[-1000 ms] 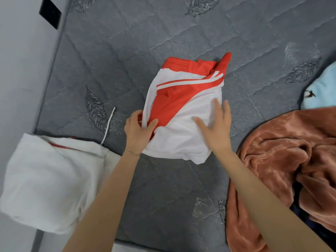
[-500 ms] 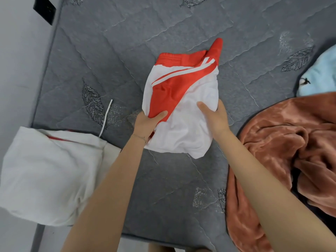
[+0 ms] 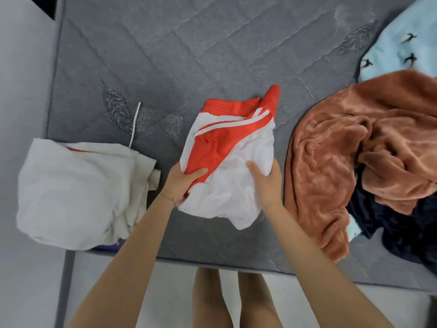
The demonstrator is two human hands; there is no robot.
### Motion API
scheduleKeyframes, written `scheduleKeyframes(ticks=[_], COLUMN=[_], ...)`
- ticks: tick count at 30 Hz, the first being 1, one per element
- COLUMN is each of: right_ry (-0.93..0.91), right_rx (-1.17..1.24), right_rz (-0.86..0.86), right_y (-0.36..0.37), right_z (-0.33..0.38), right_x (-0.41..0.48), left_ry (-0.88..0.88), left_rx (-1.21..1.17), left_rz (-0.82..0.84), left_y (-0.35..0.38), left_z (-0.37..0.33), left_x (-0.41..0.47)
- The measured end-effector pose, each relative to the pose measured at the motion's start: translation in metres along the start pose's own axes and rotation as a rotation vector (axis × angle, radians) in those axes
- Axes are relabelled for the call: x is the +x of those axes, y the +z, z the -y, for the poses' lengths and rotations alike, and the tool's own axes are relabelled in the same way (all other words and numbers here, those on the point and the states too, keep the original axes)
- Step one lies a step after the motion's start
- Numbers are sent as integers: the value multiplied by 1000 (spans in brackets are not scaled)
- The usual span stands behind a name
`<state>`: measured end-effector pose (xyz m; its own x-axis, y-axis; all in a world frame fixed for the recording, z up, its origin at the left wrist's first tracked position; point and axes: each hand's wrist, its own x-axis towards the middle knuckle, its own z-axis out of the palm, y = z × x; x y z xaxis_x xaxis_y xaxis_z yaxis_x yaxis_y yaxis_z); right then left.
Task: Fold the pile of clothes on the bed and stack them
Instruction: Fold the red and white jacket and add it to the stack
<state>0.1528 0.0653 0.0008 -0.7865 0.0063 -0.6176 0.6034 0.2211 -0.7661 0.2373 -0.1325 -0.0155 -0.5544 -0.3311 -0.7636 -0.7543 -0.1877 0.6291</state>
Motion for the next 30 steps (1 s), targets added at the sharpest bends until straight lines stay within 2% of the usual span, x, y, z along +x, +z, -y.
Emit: scheduleKeyframes(ticks=[6,12,16,18,19,20,22,23,25,27,28,30], right_ry=[120,123,387,500,498,425,88,-84,-295,-406,-433,-369], right_rx=[0,173,310,219,130,46,-117,-230,-484,-648,-708,-792], right_rz=[-94,-102,-68,-2,14,-24,-209,-298,-375,-347,-326,-212], right_y=[-3,13,26,24,20,14,-1,-10,-23,-30,-32,-33], right_z=[-44,-58,-58,-52,-51,-50,-48,-47,-37,-29,-27,-21], right_x=[-41,-57,-57,-54,-51,-49,-42,-38,-28,-12,-1,22], left_ry=[92,508,639,632,636,640,637,611,512,352,258,61], left_rx=[245,749,816,813,814,812,821,813,721,524,356,-79], left_rz=[80,-22,-24,-56,-91,-139,-288,-372,-502,-562,-540,-451], left_y=[-9,-5,8,10,8,5,-2,-4,-6,-5,-4,0], left_z=[11,-36,-59,-58,-55,-51,-39,-31,-17,-1,8,24], left_x=[-4,23,35,37,37,37,32,29,18,9,8,6])
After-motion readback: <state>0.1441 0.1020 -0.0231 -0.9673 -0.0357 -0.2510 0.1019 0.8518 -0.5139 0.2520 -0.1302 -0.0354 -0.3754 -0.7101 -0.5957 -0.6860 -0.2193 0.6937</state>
